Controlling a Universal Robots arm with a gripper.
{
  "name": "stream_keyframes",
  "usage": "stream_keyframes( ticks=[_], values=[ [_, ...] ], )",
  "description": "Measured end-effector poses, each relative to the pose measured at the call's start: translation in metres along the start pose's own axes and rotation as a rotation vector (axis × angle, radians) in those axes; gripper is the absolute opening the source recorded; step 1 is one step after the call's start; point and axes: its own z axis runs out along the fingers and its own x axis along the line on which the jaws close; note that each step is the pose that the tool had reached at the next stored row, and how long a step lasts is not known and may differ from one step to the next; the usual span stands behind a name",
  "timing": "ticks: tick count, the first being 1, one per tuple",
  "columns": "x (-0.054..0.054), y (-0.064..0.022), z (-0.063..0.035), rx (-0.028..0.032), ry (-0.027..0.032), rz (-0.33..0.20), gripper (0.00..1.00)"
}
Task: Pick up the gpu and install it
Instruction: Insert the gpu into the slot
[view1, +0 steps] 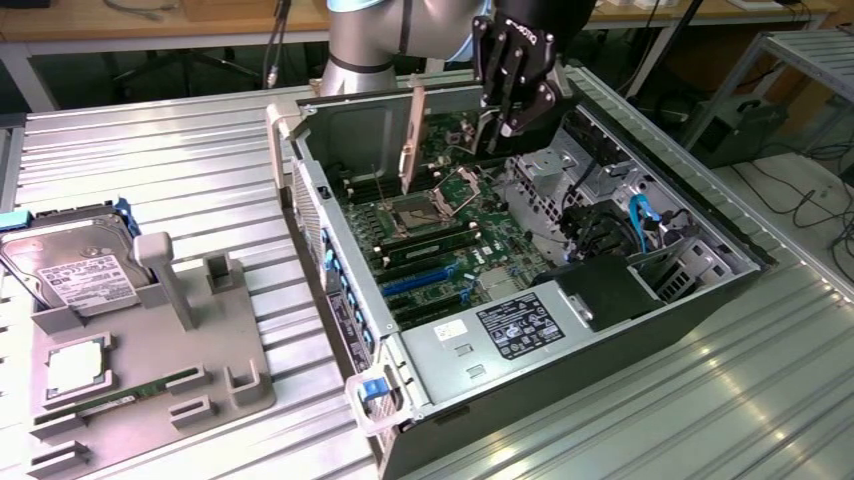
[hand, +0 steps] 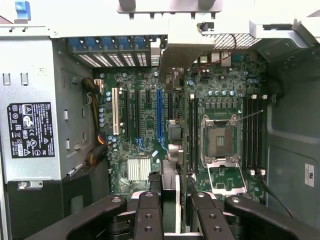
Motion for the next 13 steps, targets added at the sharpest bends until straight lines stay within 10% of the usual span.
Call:
stream_keyframes(
  ticks=[13],
  values=[
    [0.0002,-0.0001,0.0104,-0.0001,-0.0005,-0.001,0.27]
  ],
)
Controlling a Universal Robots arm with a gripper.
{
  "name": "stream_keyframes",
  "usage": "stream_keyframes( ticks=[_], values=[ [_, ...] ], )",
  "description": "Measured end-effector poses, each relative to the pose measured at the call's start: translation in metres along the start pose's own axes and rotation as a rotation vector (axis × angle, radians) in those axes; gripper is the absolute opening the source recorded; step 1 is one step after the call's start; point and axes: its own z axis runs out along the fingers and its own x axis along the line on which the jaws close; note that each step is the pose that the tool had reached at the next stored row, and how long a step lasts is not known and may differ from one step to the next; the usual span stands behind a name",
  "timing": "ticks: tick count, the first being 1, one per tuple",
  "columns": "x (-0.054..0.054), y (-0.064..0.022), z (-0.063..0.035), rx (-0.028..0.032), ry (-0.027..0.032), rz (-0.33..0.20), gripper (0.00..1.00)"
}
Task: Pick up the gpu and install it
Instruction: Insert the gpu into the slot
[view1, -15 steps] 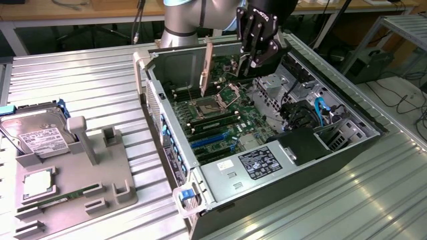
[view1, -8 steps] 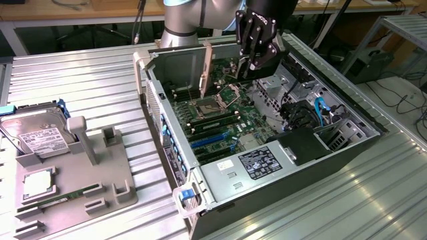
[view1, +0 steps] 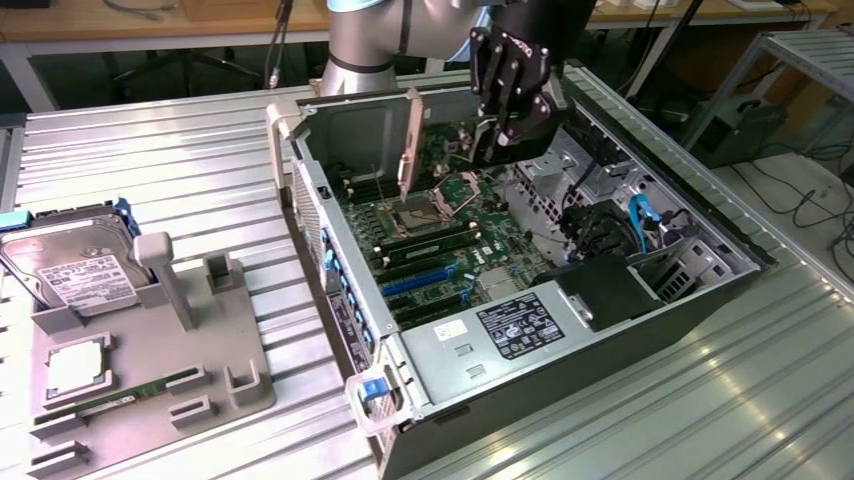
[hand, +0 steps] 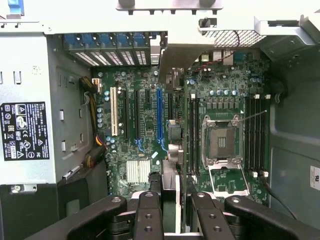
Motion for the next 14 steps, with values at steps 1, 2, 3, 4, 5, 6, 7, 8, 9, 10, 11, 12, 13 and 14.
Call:
stream_keyframes(
  ticks=[1,2,3,4,5,6,7,8,9,10,11,12,13,14],
  values=[
    [0.0,0.0,0.001,0.0,0.0,0.0,0.27],
    [0.0,0.0,0.0019,-0.0001,0.0001,0.0,0.27],
    [0.0,0.0,0.0028,0.0,0.0,0.0,0.27],
    [0.0,0.0,0.0039,-0.0001,0.0,0.0,0.27],
    [0.0,0.0,0.0049,0.0,0.0,0.0,0.27],
    [0.0,-0.0001,0.0061,0.0,0.0,0.0,0.27],
    [0.0,-0.0001,0.0072,0.0,0.0,0.0,0.27],
    [0.0,-0.0001,0.0083,0.0,0.0,0.0,0.27],
    [0.0,-0.0001,0.0092,0.0,0.0,0.0,0.27],
    [0.0,-0.0001,0.0103,0.0,0.0,-0.001,0.27],
    [0.0,-0.0001,0.011,-0.0001,0.0001,-0.002,0.27],
    [0.0,-0.0001,0.0119,-0.0001,0.0,-0.002,0.27],
    [0.0,-0.0001,0.0126,0.0,0.0,-0.003,0.27],
    [0.0,-0.0001,0.0133,-0.0001,0.0001,-0.004,0.27]
  ],
)
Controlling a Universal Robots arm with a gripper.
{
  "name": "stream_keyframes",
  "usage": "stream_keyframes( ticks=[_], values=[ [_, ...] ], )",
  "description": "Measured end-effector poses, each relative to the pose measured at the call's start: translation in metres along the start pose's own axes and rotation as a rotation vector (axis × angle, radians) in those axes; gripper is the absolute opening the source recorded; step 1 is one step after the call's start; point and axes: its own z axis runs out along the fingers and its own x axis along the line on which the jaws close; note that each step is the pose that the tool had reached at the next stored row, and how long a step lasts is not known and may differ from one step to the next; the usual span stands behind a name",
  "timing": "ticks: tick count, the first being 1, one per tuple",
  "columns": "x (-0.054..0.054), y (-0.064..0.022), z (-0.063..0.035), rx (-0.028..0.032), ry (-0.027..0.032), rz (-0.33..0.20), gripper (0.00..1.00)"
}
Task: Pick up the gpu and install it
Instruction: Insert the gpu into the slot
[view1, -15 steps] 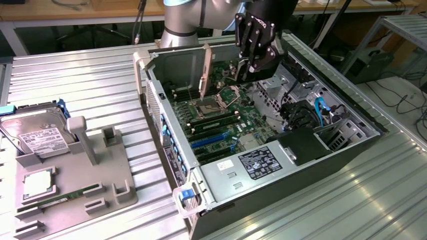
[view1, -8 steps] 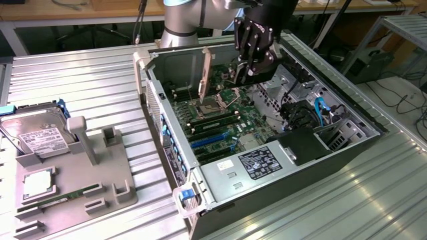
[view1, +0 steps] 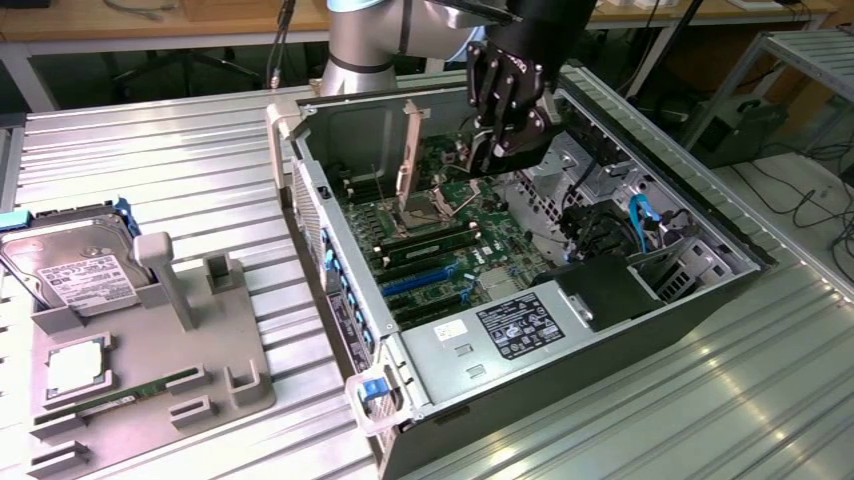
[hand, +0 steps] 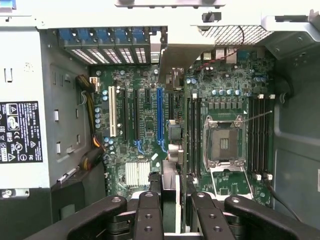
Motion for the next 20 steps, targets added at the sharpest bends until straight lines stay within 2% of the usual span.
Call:
stream_keyframes(
  ticks=[20],
  values=[
    [0.0,0.002,0.0155,-0.0003,0.0001,-0.015,0.27]
  ],
)
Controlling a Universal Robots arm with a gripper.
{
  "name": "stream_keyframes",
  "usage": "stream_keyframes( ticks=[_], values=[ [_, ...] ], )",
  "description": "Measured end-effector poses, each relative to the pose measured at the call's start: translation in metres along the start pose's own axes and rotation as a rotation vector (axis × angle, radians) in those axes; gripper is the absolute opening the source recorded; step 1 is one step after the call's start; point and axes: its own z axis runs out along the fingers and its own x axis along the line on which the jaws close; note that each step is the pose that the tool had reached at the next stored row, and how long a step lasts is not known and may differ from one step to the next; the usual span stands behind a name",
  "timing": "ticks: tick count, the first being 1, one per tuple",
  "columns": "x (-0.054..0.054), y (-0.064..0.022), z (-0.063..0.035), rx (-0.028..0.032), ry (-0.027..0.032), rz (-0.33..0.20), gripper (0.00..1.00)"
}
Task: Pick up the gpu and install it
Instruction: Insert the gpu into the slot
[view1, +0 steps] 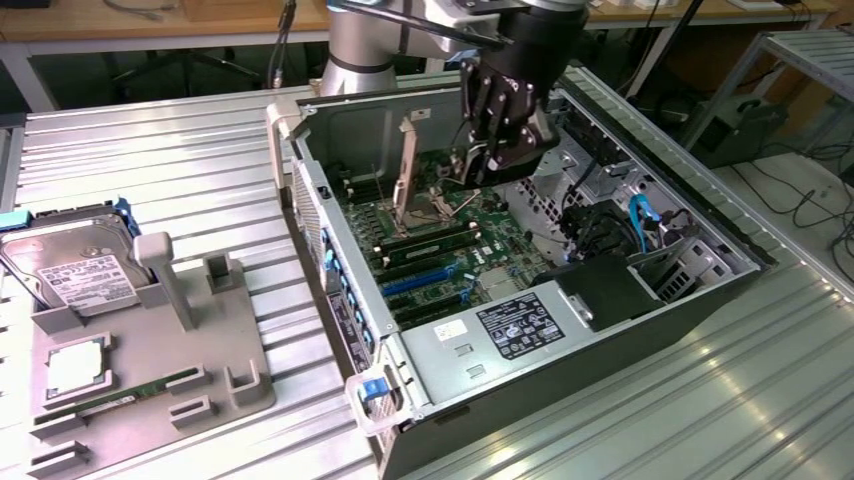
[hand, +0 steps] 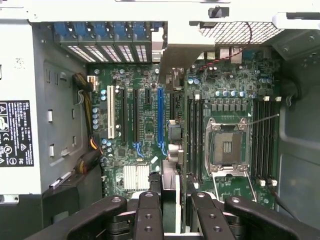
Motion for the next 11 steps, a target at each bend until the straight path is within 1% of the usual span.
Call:
stream_keyframes(
  ticks=[11],
  values=[
    [0.0001,0.0016,0.0075,-0.0001,0.0001,-0.009,0.27]
  ],
)
